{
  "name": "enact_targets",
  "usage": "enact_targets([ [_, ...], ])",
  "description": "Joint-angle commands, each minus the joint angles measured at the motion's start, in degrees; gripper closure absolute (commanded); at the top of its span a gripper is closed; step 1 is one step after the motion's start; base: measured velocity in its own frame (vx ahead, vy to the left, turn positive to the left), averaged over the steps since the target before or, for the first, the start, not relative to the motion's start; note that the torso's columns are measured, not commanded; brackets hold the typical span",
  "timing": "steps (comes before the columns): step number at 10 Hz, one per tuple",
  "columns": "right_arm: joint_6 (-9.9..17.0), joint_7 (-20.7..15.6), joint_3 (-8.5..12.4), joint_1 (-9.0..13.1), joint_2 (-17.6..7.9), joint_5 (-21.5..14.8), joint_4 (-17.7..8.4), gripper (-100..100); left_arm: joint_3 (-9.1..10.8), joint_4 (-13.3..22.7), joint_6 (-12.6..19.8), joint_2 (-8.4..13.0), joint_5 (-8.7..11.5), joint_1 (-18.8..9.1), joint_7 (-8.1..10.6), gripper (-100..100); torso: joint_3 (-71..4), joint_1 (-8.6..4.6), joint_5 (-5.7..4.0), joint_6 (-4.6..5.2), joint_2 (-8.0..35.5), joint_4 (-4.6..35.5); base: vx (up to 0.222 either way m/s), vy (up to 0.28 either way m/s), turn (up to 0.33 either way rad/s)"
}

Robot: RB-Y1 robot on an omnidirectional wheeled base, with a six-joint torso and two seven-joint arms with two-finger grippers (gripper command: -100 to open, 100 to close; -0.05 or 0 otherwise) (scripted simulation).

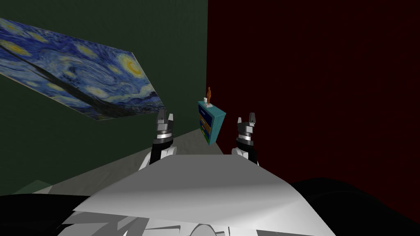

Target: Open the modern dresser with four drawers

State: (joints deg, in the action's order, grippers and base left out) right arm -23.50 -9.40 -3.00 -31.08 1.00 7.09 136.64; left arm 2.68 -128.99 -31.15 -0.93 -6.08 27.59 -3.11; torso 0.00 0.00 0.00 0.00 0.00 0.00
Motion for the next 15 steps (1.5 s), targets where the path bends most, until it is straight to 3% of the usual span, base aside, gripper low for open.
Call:
enact_targets([
  [1, 0.00, 0.00, 0.00, 0.00, 0.00, 0.00, 0.00, 0, 0.00, 0.00, 0.00, 0.00, 0.00, 0.00, 0.00, 0, -4.67, 0.00, 0.00, 0.00, 2.32, 2.35, 0.000, 0.000, 0.000],
  [9, -0.01, 0.00, 0.00, 0.00, 0.00, 0.00, 0.02, 0, 0.00, -0.02, -0.01, 0.00, 0.00, 0.00, 0.00, 0, -70.73, 0.00, 0.00, 0.00, 35.39, 35.37, 0.000, 0.000, 0.000],
  [10, -0.01, 0.00, 0.00, 0.00, 0.00, 0.00, 0.02, 0, -0.17, -0.12, 0.51, 2.58, -0.05, -0.17, 0.30, -100, -79.19, 0.00, 0.00, 0.00, 39.62, 39.60, 0.017, 0.007, -0.045],
  [12, 0.00, 0.00, 0.00, -0.01, 0.00, 0.00, -0.01, 0, -0.55, -0.21, 1.69, 6.03, -0.16, -0.56, 0.98, -100, -84.29, 0.04, 0.01, 0.00, 42.02, 42.04, 0.030, 0.017, -0.065],
  [15, 0.00, 0.00, 0.00, -0.01, 0.00, 0.00, -0.01, 0, -1.43, -0.35, 4.48, 11.16, -0.41, -1.50, 2.56, -100, -84.60, 0.03, 0.01, 0.00, 42.23, 42.26, 0.052, 0.034, -0.114],
])
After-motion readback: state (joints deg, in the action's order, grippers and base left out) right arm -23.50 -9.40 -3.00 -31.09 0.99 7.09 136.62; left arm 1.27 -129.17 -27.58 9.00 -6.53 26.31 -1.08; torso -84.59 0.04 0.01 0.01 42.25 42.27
